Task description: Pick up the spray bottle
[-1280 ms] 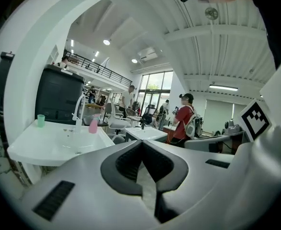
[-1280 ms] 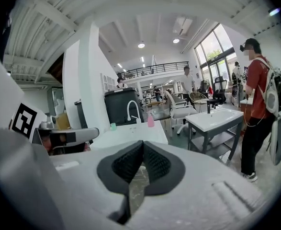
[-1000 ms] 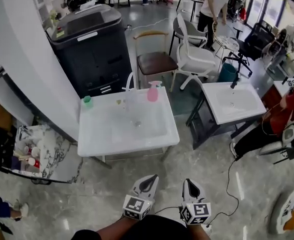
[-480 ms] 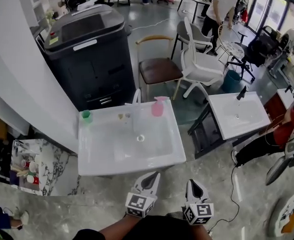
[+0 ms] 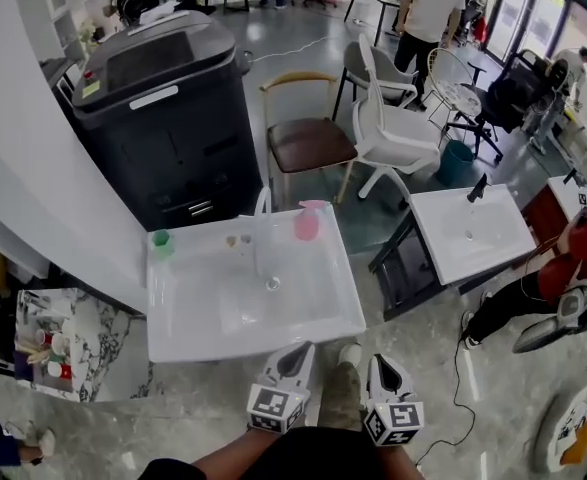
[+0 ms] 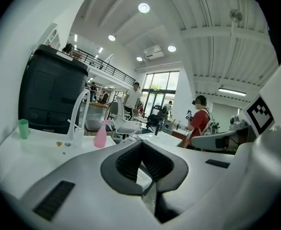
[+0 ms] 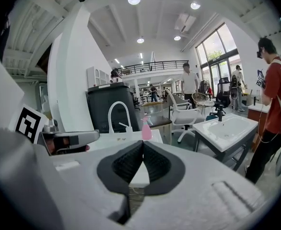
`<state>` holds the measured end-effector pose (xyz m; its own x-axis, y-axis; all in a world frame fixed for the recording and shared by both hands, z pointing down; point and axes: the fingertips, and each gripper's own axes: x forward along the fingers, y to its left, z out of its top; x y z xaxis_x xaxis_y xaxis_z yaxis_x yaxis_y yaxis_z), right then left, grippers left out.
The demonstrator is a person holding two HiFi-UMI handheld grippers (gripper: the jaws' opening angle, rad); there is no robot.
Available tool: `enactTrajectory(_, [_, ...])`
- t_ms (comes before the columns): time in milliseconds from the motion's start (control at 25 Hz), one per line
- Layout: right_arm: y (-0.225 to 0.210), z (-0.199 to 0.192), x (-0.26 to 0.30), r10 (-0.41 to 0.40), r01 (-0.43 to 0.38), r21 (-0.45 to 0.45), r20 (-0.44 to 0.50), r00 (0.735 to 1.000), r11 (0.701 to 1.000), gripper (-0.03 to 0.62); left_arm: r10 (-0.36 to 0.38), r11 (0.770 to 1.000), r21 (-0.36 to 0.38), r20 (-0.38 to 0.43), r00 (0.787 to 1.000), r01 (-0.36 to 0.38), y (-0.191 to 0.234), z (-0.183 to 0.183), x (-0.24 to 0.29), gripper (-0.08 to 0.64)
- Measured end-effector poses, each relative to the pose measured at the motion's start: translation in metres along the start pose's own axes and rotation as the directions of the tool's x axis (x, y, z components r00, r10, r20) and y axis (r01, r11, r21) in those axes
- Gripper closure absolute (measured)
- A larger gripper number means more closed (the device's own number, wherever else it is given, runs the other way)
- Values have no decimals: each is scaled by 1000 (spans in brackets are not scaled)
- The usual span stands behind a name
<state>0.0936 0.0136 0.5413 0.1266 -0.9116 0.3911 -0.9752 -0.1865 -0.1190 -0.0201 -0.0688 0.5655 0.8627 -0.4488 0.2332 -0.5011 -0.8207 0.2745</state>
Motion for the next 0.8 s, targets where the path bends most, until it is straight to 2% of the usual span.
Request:
enactTrajectory(280, [-26, 5, 53, 53, -53, 21, -7, 999, 998, 594, 49, 999, 1, -10, 999, -49, 22, 0, 45, 545])
enactTrajectory(480, [-52, 25, 109, 114, -114, 18, -18, 993, 993, 594, 75, 997, -33, -54, 996, -77, 48, 1, 99, 545])
enactTrajectory(600, [-68, 39, 141, 154, -154, 17, -20, 988, 988, 594, 115, 993, -27, -62, 991, -117, 67, 6, 136, 545])
enactTrajectory(800, [-94, 59, 186, 246, -245, 12, -46, 968, 969, 594, 186, 979, -71, -65, 980, -191, 96, 14, 200, 545])
